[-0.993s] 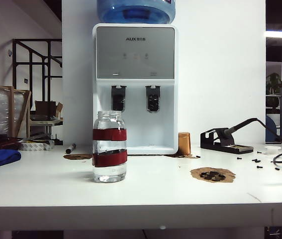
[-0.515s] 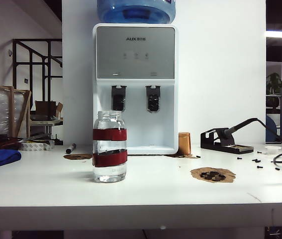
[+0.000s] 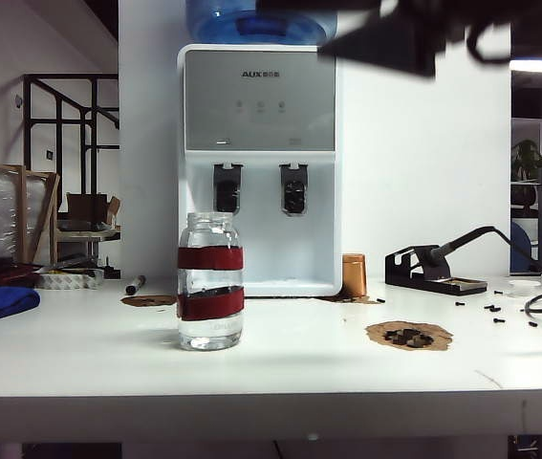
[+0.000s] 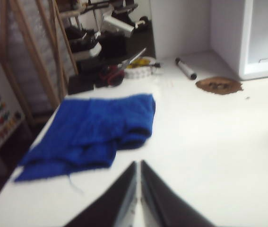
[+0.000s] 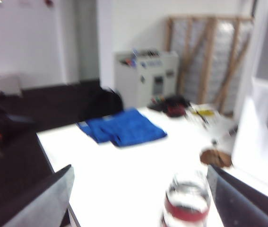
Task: Pick up the water bottle with two loops of red belts, then reach the front water dispenser and gently press the gray-black baffle horizontally to get a little water.
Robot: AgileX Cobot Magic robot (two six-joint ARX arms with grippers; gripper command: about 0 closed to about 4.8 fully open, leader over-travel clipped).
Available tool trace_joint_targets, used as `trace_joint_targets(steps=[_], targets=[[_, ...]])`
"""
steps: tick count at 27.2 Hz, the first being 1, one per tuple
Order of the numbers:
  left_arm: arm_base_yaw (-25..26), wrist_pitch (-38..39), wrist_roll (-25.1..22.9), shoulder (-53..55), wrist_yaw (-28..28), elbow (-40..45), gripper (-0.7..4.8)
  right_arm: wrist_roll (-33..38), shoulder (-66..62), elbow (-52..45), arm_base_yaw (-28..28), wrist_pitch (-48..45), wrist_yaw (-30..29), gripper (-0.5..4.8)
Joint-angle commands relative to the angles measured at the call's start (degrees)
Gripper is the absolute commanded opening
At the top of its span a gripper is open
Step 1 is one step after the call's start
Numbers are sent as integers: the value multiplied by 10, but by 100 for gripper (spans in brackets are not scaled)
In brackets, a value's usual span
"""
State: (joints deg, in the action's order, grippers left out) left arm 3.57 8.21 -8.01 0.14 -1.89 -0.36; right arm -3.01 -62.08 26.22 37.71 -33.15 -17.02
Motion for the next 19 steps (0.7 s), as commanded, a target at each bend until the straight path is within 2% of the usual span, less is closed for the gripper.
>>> trace_joint_targets(steps=[1, 5, 12, 14, 17, 19], targets=[[0, -48, -7, 2, 56, -17, -5, 3, -29, -19, 3, -47, 19, 479], [0, -22, -6, 2, 133, -53, -5, 17, -66, -29, 3, -87, 11, 479], [0, 9, 10, 36, 181, -135, -5, 17, -126, -31, 3, -116, 15, 479], [0, 43, 42, 76, 194, -188, -5, 19, -158, -31, 3, -150, 16, 479], [0, 87, 44, 133, 218, -249, -5, 68, -229, -32, 3, -222, 5, 479], [0, 104, 43, 159, 229, -277, -5, 68, -244, -36, 3, -242, 15, 479]])
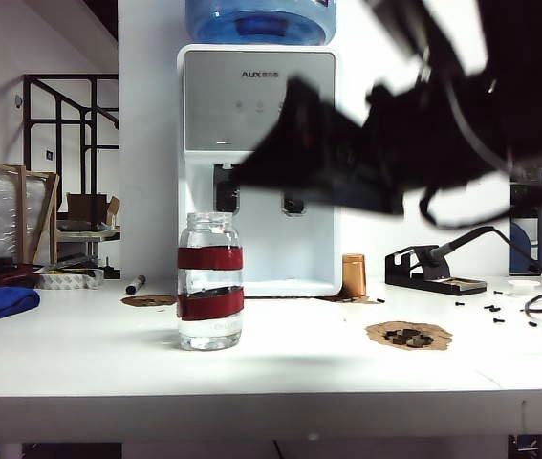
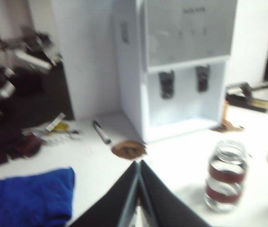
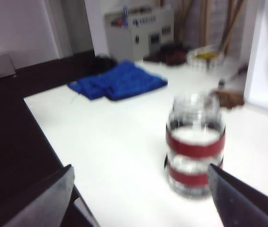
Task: Pick up the water bottle with two loops of red belts, then reach the front water dispenser and gently press the gray-black baffle horizontally to get a little water.
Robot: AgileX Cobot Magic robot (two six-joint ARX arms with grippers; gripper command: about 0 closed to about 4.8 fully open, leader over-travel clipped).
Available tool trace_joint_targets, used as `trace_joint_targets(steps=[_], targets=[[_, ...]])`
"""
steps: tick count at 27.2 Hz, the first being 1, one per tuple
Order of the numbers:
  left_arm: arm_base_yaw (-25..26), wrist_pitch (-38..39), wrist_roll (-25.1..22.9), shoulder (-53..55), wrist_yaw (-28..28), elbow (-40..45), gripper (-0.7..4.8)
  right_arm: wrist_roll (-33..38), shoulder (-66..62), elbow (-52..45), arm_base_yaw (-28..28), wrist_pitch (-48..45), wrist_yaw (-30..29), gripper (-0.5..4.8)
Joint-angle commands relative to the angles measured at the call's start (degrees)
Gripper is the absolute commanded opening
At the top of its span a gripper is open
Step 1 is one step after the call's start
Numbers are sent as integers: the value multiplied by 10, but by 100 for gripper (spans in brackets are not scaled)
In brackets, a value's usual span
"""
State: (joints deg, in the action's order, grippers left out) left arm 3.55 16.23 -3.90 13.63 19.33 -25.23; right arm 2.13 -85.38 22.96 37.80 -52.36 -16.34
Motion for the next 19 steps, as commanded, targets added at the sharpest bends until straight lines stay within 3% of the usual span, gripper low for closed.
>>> trace_joint_targets(steps=[1, 9, 19], targets=[[0, 33, 2, 32, 28, -40, -5, 15, -19, -5, 2, -63, 8, 479], [0, 116, 1, 67, 160, -116, -5, 27, -103, -4, 2, -124, 12, 479], [1, 200, -50, 67, 167, -139, -5, 57, -211, 13, 2, -236, 23, 479]])
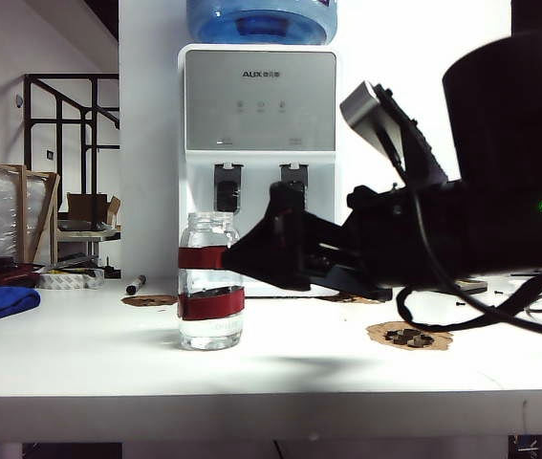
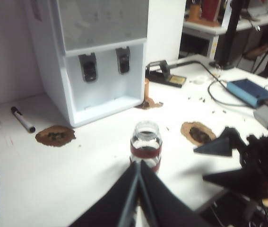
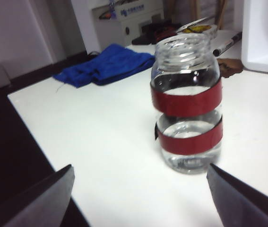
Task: Pick up the water bottle with two loops of red belts, then reach the front water dispenser and gently press the gray-black baffle horizontally to get a little water.
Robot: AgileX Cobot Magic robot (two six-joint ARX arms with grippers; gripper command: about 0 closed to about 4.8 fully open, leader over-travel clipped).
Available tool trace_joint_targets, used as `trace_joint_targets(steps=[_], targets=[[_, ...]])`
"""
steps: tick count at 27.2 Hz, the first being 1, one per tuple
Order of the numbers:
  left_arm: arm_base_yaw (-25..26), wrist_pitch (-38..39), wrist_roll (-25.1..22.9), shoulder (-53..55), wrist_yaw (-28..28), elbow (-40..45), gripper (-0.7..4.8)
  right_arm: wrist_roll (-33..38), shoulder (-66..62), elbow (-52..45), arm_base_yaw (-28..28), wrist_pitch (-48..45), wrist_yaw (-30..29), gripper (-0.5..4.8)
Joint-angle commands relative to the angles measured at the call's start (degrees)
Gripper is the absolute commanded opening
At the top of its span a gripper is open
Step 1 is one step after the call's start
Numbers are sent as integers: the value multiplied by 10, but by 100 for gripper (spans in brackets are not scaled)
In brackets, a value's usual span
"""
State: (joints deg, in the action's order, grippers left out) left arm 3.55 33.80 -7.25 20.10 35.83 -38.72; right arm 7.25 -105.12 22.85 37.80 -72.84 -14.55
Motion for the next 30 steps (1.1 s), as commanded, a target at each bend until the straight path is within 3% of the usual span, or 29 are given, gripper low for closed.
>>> trace_joint_targets(steps=[1, 10, 19, 30], targets=[[1, 30, -16, 2, 2, -4, -5, 5, -19, 19, 2, -31, 7, 479], [0, 50, -16, 2, 0, -4, -5, 0, -91, 85, 2, -28, 7, 479], [0, 83, -16, 2, -3, -4, -5, -104, -104, 114, 2, 14, 17, 479], [0, 82, -16, 2, -7, -4, -5, -96, -108, 161, 2, 35, 17, 479]])
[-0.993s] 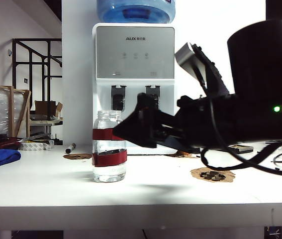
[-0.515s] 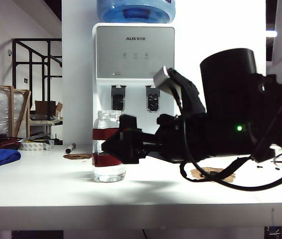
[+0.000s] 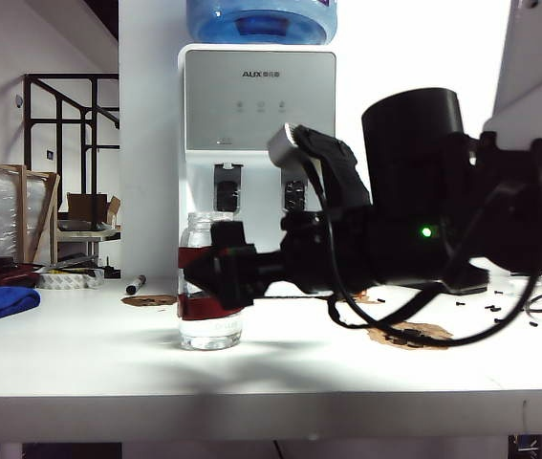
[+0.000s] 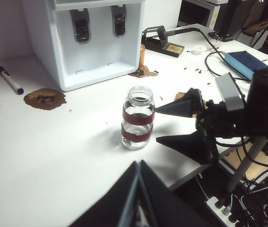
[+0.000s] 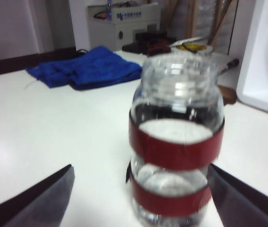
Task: Pick up the water bottle with two loops of red belts, then reach the front water dispenser and gently press the gray-black baffle horizontally to get a little water.
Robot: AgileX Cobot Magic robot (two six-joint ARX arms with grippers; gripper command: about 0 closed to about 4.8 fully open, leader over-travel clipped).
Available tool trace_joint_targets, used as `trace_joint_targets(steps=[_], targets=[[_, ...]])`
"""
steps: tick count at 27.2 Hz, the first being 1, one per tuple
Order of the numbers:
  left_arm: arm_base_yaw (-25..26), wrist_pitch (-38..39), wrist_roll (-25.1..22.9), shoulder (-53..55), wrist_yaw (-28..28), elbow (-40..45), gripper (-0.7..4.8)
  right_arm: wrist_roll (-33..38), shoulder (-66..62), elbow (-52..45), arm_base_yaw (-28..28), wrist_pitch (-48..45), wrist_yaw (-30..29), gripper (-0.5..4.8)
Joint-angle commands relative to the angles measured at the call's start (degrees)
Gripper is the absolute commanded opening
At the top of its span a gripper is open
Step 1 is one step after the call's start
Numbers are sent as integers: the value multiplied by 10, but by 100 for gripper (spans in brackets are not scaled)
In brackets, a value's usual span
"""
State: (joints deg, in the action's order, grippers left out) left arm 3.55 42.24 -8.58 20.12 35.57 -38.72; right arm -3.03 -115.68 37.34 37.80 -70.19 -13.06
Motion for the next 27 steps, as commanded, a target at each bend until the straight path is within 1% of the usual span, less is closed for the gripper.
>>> trace_joint_targets(steps=[1, 8, 13, 15, 20, 27], targets=[[0, -3, -2, 2, -5, -4, -5, 16, -10, 28, 2, 14, 2, 479], [0, -3, -2, 2, -5, -4, -5, 35, -31, 50, 2, 24, 4, 479], [0, -3, -2, 2, -5, -4, -5, 37, -31, 51, -3, 32, 34, 479], [0, -3, -2, 2, -5, -4, -5, 49, -31, 51, -10, 35, 41, 479], [1, -5, -2, 2, -7, -4, -5, 55, -31, 53, -19, 35, 41, 479], [1, -19, -2, 2, -7, -4, -5, 61, -31, 75, -20, 76, 25, 479]])
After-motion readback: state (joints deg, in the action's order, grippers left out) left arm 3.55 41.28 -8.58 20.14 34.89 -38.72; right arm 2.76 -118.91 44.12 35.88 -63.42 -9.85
